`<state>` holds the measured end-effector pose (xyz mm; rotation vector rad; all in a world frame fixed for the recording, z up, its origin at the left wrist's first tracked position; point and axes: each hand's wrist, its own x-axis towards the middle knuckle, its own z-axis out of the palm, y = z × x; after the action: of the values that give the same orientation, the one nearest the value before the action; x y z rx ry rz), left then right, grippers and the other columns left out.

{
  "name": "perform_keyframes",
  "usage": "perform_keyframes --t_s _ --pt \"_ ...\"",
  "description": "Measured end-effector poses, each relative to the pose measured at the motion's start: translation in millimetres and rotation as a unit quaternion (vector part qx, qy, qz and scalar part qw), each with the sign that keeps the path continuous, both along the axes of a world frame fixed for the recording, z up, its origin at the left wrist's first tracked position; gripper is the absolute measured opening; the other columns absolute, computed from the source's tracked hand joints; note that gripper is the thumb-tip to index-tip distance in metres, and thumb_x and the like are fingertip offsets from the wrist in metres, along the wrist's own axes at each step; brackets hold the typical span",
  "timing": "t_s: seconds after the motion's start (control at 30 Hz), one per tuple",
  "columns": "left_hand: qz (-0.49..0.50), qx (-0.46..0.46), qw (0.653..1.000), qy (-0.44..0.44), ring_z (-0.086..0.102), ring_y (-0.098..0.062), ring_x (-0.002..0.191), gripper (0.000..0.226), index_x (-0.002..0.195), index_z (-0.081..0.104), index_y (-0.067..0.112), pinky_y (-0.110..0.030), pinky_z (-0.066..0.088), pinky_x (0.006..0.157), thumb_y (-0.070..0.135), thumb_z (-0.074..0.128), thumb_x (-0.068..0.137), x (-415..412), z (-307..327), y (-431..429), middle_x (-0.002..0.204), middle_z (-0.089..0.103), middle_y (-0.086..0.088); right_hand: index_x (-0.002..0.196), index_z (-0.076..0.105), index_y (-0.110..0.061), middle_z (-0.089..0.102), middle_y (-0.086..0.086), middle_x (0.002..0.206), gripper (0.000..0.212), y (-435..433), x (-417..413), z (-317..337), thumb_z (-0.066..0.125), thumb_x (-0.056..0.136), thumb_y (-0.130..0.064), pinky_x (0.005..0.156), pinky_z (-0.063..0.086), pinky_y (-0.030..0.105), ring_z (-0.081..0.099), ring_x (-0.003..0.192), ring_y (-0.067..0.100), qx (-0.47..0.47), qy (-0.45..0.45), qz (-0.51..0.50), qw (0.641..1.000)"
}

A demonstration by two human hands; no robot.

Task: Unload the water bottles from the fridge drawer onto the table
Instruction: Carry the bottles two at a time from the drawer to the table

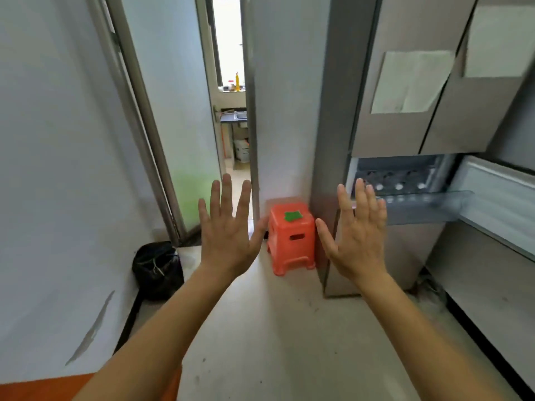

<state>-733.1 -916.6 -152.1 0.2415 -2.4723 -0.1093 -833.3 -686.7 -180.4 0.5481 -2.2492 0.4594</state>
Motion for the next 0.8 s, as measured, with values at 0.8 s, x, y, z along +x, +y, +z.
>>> perform_keyframes --t_s 0.8 --pt "-0.123 0.026 0.987 -0.101 -0.003 -0.025 0.153 0.072 0.158 0.003 0.028 -0.05 0.007 0.123 0.065 0.02 0.098 -404.4 -70.5 275.0 0.167 -0.005 -0.005 0.15 0.038 -0.018 0.032 0.014 0.159 0.064 283.9 -326.0 -60.2 0.045 0.096 -0.052 0.121 0.02 0.053 0.022 0.149 0.03 0.03 -0.103 -0.103 0.989"
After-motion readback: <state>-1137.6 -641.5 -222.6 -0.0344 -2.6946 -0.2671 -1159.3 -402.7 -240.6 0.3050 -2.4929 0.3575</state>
